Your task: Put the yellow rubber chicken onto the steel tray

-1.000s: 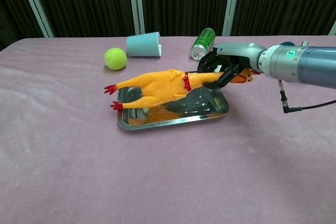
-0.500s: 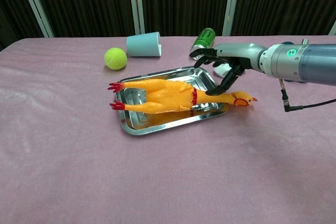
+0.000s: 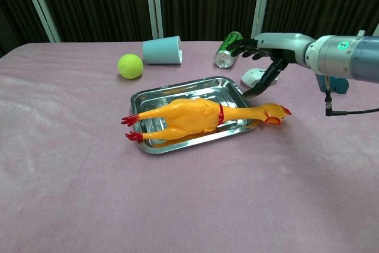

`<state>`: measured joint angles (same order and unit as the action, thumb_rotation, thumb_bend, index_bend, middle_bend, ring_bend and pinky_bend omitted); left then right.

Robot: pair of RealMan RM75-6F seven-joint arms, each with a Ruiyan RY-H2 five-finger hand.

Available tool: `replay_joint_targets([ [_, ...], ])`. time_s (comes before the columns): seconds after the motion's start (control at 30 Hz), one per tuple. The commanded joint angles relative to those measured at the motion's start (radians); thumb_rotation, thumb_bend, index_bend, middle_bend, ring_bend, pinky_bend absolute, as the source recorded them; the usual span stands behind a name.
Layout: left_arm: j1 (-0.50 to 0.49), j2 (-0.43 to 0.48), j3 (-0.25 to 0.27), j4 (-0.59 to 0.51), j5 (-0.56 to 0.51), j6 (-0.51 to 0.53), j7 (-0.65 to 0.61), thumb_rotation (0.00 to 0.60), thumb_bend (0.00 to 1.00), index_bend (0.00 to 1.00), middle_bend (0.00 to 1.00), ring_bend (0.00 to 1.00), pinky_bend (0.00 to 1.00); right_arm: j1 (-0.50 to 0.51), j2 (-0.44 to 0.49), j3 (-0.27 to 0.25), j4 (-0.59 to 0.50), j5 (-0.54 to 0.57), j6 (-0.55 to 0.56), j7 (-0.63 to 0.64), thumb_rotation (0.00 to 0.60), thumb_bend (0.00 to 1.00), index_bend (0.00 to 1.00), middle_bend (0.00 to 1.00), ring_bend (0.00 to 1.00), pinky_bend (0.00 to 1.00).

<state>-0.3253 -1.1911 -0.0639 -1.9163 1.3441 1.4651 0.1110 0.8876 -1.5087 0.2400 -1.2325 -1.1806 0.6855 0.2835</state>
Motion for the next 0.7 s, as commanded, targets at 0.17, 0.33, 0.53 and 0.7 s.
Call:
replay_joint_targets([
  [0.17, 0.019, 0.015, -0.023, 0.026, -0.027, 0.020, 0.009, 0.500, 0.22, 0.11, 0.17, 0.20, 0.21, -0.123, 0.136, 0.014, -0.114, -0.040, 0.161, 0.072, 0.600, 0.36, 0.17, 0.18, 0.10, 0.17],
  [0.33, 0.031, 0.030, -0.025, 0.048, -0.042, 0.022, 0.021, 0.580, 0.22, 0.11, 0.17, 0.19, 0.19, -0.210, 0.195, -0.004, -0.153, -0.072, 0.287, 0.065, 0.600, 0.43, 0.23, 0.21, 0.13, 0.20],
  [0.53, 0.066, 0.040, -0.029, 0.097, -0.058, 0.064, 0.042, 0.600, 0.22, 0.11, 0.17, 0.17, 0.15, -0.354, 0.255, -0.063, -0.182, -0.112, 0.494, -0.039, 0.600, 0.43, 0.24, 0.22, 0.14, 0.20],
  [0.7, 0.106, 0.036, -0.013, 0.127, -0.041, 0.104, 0.035, 0.600, 0.22, 0.11, 0.15, 0.14, 0.10, -0.458, 0.286, -0.119, -0.206, -0.132, 0.603, -0.095, 0.600, 0.43, 0.20, 0.22, 0.08, 0.12],
])
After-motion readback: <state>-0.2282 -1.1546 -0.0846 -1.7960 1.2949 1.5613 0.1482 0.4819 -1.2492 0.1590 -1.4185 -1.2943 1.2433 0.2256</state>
